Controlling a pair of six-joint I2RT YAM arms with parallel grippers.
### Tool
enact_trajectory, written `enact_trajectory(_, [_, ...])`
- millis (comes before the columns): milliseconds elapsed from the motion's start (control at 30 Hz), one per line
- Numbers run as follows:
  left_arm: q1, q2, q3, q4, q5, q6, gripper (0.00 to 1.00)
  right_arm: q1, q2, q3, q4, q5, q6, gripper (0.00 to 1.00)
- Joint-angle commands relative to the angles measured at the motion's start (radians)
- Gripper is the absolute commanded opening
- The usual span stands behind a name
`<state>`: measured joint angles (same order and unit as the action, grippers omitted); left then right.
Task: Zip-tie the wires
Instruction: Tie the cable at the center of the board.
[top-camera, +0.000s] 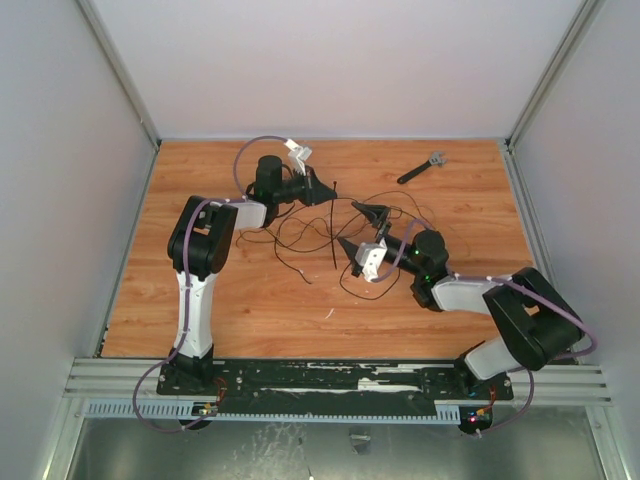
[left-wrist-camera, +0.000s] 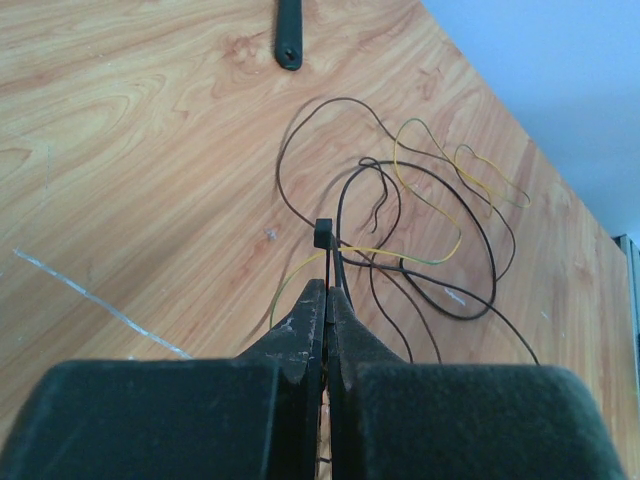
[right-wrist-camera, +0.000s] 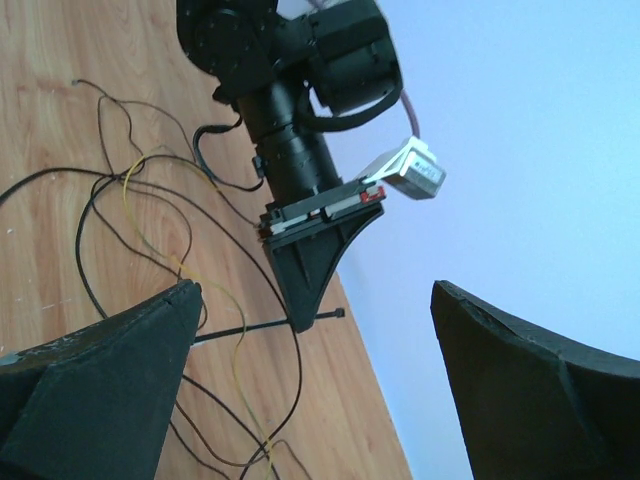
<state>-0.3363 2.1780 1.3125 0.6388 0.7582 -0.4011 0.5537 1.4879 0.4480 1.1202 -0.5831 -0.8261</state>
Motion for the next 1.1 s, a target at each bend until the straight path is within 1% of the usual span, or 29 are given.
enact_trajectory(0, [-0.004, 0.007, 0.027, 0.002, 0.021, 0.012, 0.0, -0.005, -0.066, 0.0, -0.008, -0.038, 0.009, 0.99])
enact_trajectory(133, [-0.004, 0.01, 0.027, 0.004, 0.026, 0.01, 0.0, -0.014, -0.064, -0.024, 0.073, 0.051, -0.023, 0.99])
enact_trajectory(267, [-0.004, 0.012, 0.031, 0.002, 0.04, 0.007, 0.0, -0.038, 0.005, 0.055, -0.004, 0.092, -0.149, 0.99])
enact_trajectory(333, [-0.004, 0.009, 0.032, -0.009, 0.041, 0.015, 0.0, -0.056, 0.04, 0.088, -0.009, 0.075, -0.19, 0.99])
enact_trajectory(367, [-0.004, 0.008, 0.033, -0.015, 0.041, 0.019, 0.0, -0.057, 0.052, 0.102, -0.038, 0.071, -0.222, 0.99])
enact_trajectory(467, [-0.004, 0.002, 0.038, -0.031, 0.041, 0.029, 0.0, -0.056, 0.089, 0.12, -0.13, 0.055, -0.312, 0.94])
enact_trajectory(600, [-0.005, -0.001, 0.043, -0.04, 0.044, 0.031, 0.0, -0.039, 0.157, 0.063, -0.044, 0.103, -0.404, 0.85])
enact_trajectory(667, [-0.004, 0.0, 0.049, -0.044, 0.046, 0.032, 0.0, -0.019, 0.188, 0.056, -0.046, 0.116, -0.437, 0.82])
enact_trajectory(800, [-0.004, 0.0, 0.056, -0.053, 0.049, 0.034, 0.0, 0.022, 0.256, 0.066, -0.089, 0.133, -0.514, 0.82])
enact_trajectory(967, [-0.004, 0.001, 0.057, -0.051, 0.054, 0.031, 0.0, 0.037, 0.337, 0.068, -0.059, 0.165, -0.561, 0.82])
enact_trajectory(1067, [-0.004, 0.007, 0.065, -0.048, 0.066, 0.018, 0.0, 0.034, 0.371, 0.07, -0.053, 0.205, -0.606, 0.83])
